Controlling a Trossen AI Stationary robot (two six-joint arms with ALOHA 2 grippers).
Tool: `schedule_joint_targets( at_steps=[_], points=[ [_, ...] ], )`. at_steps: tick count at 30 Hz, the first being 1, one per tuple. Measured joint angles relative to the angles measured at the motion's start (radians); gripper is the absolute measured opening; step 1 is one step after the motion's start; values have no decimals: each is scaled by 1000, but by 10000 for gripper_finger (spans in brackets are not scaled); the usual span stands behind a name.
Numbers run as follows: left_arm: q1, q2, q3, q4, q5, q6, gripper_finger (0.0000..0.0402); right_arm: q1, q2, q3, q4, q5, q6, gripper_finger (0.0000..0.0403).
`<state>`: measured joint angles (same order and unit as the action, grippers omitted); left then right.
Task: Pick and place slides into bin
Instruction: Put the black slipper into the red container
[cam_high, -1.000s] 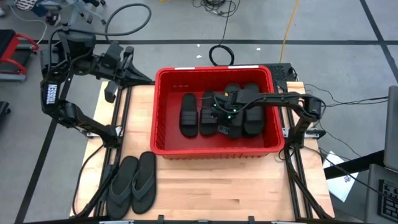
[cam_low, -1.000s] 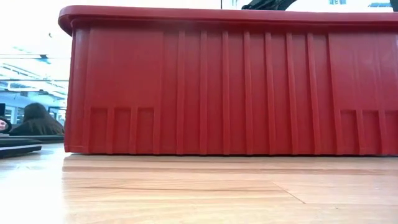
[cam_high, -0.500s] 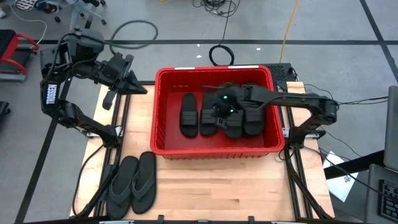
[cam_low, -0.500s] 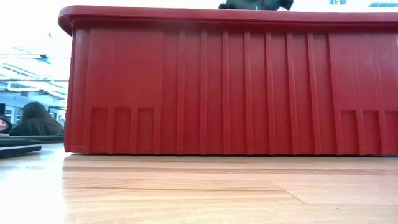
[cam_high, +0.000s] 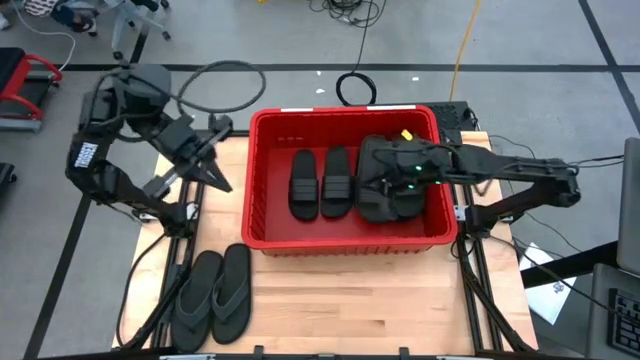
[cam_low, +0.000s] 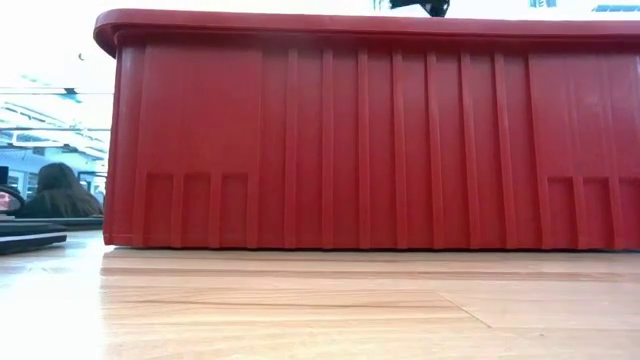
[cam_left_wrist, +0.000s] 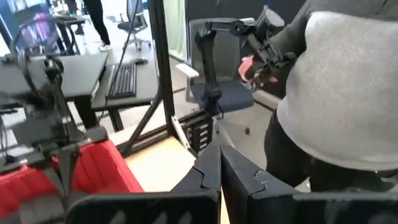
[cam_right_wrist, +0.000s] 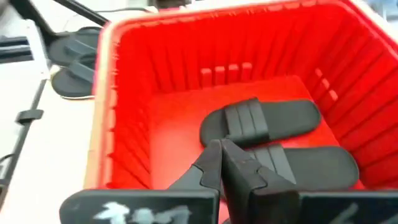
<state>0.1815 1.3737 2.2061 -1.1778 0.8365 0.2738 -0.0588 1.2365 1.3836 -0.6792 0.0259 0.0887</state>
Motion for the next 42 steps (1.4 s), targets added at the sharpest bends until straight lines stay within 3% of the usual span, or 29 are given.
schedule_joint_targets(
  at_steps=[10, 16, 23, 27, 32, 37, 42],
  points=[
    [-157, -115, -387, 43, -183, -232, 0, 111, -106, -78, 10, -1, 1, 0],
    [-332, -268, -660, 242, -388, -495, 0, 123, -159, -180, 29, -65, -23, 0],
    [-548, -386, -911, 433, -745, -929, 0, 123, -222, -300, 119, -83, -53, 0],
    [-661, -385, -1040, 531, -811, -1155, 0, 123, -242, -332, 154, -83, -79, 0],
    [-825, -355, -1172, 704, -923, -1216, 0, 122, -249, -336, 165, -82, -80, 0],
    [-964, -323, -1256, 715, -1046, -1263, 0, 128, -267, -334, 286, -83, -6, 0],
    [-1060, -312, -1361, 713, -1132, -1407, 0, 166, -299, -332, 381, -82, 66, 0]
  ],
)
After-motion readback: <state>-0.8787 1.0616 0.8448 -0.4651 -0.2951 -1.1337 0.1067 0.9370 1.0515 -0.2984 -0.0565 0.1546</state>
